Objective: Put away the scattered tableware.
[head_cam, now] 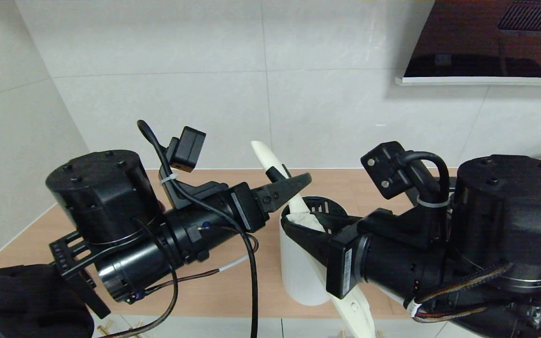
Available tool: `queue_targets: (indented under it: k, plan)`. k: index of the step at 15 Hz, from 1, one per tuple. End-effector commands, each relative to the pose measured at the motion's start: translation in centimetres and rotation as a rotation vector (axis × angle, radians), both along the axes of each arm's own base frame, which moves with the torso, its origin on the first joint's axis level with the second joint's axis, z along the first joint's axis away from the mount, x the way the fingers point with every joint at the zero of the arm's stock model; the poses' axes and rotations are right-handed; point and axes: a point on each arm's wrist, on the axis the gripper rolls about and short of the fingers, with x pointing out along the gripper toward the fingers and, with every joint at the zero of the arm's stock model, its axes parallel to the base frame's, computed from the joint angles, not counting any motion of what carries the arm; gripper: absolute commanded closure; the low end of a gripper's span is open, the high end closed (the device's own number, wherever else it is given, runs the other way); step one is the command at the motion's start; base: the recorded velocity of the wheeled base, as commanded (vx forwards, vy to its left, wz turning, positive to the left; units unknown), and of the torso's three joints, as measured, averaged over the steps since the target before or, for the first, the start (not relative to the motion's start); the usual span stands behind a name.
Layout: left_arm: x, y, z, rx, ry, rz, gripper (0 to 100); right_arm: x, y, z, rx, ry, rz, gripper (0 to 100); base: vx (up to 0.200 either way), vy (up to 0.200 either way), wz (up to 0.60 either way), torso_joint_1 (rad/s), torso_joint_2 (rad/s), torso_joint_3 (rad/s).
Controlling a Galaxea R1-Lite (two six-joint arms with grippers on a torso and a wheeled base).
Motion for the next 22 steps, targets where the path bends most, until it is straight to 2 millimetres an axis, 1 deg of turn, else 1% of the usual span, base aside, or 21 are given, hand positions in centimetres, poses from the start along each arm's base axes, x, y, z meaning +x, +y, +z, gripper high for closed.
queue_targets:
  k: [1, 3, 8, 14, 15, 22]
  plan:
    - [-0.17, 0.05, 0.36, -0.010, -0.009, -0.002, 0, 0.03, 0.12, -0.33, -0.010, 0.005, 0.001, 100, 0.000, 0.000, 0.00, 0.000, 0.00, 0.000]
    - [-0.30, 0.16, 0.70, -0.024, -0.015, -0.004, 0, -0.11, 0.23, -0.41, -0.013, 0.006, 0.008, 100, 0.000, 0.000, 0.00, 0.000, 0.00, 0.000]
    - [-0.37, -0.02, 0.67, -0.037, -0.030, -0.014, 0, -0.44, 0.53, -0.72, -0.022, 0.012, 0.022, 100, 0.000, 0.000, 0.00, 0.000, 0.00, 0.000]
    - [-0.68, -0.32, 0.43, -0.030, -0.024, -0.030, 0, -0.44, 0.52, -0.59, -0.017, 0.006, 0.021, 100, 0.000, 0.000, 0.00, 0.000, 0.00, 0.000]
    - [-0.82, -0.48, 0.43, -0.030, -0.024, -0.036, 100, -0.52, 0.48, -0.54, -0.015, 0.006, 0.022, 100, 0.000, 0.000, 0.00, 0.000, 0.00, 0.000]
    - [-0.80, -0.50, 0.39, -0.030, -0.022, -0.038, 100, -0.54, 0.44, -0.54, -0.016, 0.005, 0.021, 100, 0.000, 0.000, 0.00, 0.000, 0.00, 0.000]
